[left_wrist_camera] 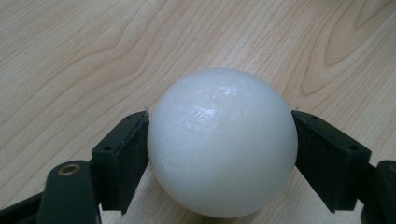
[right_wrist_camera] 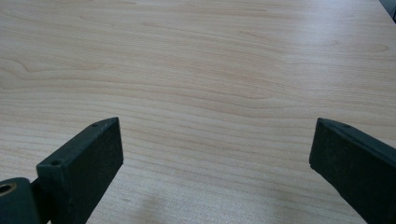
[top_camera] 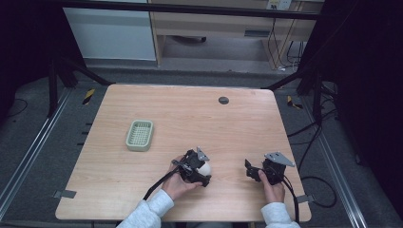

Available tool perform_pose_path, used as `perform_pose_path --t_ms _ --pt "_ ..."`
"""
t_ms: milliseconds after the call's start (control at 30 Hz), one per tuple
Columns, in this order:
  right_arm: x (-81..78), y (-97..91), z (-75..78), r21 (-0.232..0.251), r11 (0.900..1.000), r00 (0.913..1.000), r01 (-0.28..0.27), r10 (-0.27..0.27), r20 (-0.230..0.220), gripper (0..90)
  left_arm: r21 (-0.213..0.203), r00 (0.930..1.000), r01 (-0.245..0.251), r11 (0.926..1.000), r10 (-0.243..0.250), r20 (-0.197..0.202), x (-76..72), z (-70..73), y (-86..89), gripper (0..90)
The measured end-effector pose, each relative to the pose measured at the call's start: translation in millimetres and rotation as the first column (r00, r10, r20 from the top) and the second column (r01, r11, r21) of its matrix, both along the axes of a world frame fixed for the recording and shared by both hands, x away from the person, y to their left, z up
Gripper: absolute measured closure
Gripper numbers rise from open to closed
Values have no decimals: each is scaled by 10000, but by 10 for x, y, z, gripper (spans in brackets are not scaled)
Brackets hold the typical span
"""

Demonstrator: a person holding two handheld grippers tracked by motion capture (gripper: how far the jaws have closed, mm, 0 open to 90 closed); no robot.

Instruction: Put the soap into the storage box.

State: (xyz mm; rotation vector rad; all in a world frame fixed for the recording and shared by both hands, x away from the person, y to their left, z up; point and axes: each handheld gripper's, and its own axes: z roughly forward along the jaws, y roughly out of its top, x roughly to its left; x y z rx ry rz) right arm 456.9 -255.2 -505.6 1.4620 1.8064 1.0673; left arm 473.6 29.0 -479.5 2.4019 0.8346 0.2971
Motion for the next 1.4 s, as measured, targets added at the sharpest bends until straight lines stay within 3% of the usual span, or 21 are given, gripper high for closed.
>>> perform_pose_path --t_ms 367,900,1400 --pt "2 -2 0 10 10000 10000 4 -4 -6 32 116 9999 -41 9999 43 -115 12 -27 -20 226" --pt "1 -6 2 31 10000 10000 -17 18 -41 32 411 9999 -86 9991 82 94 1 -12 -10 231" --pt "0 -7 4 70 10000 10000 -11 11 -46 32 259 9999 -98 9996 96 71 -8 42 36 231"
